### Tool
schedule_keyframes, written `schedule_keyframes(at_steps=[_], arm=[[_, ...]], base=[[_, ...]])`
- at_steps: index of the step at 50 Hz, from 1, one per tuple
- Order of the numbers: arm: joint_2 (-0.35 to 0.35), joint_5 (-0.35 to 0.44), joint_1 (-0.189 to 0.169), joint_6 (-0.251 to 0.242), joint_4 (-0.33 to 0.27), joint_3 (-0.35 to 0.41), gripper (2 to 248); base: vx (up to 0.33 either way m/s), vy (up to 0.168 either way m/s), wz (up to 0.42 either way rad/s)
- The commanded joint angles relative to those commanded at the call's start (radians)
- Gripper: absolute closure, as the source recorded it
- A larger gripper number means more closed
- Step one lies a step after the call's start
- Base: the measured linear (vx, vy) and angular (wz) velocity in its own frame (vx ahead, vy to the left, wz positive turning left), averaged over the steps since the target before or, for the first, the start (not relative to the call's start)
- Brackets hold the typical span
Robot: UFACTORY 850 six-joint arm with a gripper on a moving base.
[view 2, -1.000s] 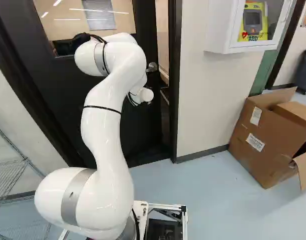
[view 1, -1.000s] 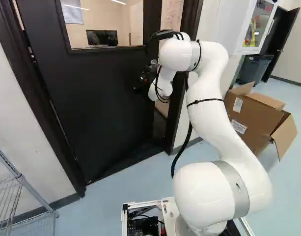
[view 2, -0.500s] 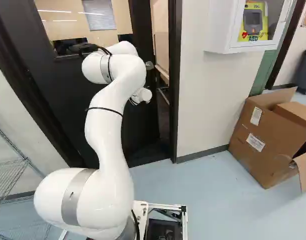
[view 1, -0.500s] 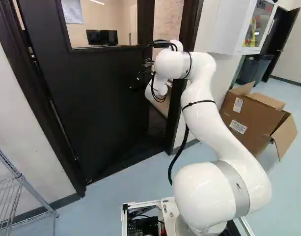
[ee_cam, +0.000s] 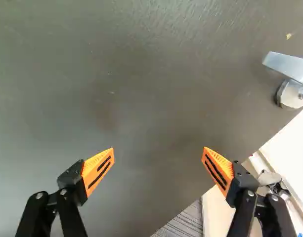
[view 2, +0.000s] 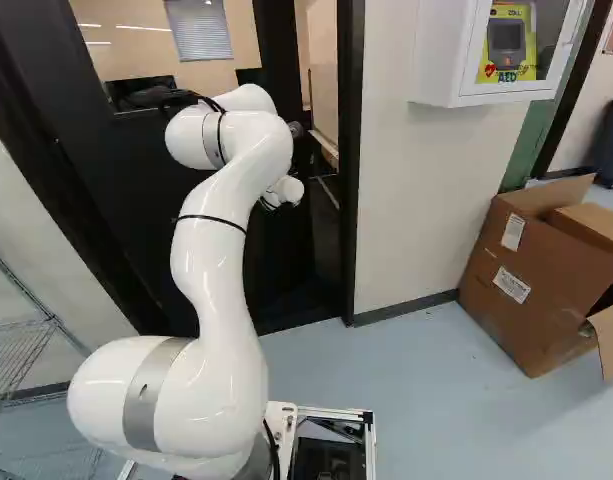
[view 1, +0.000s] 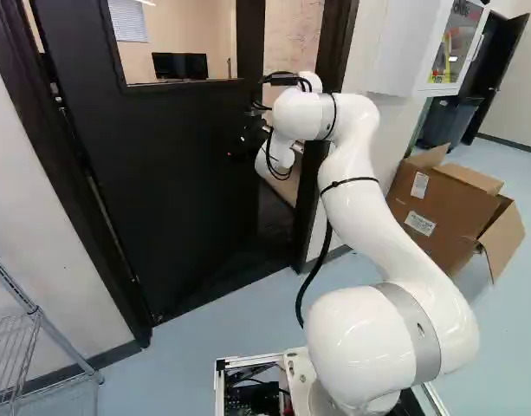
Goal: Open the door and move inside
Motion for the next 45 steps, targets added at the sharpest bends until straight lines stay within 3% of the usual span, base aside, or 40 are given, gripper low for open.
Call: schedule_keyframes(at_steps=[21,45], arm=[[0.084,0.0,-0.009,0.0,0.031,0.125,3],[0.204,0.0,-0.022,0.0,0.12,0.3,3]], base=[[0.0,0.0,0.0],[0.0,0.0,0.0]])
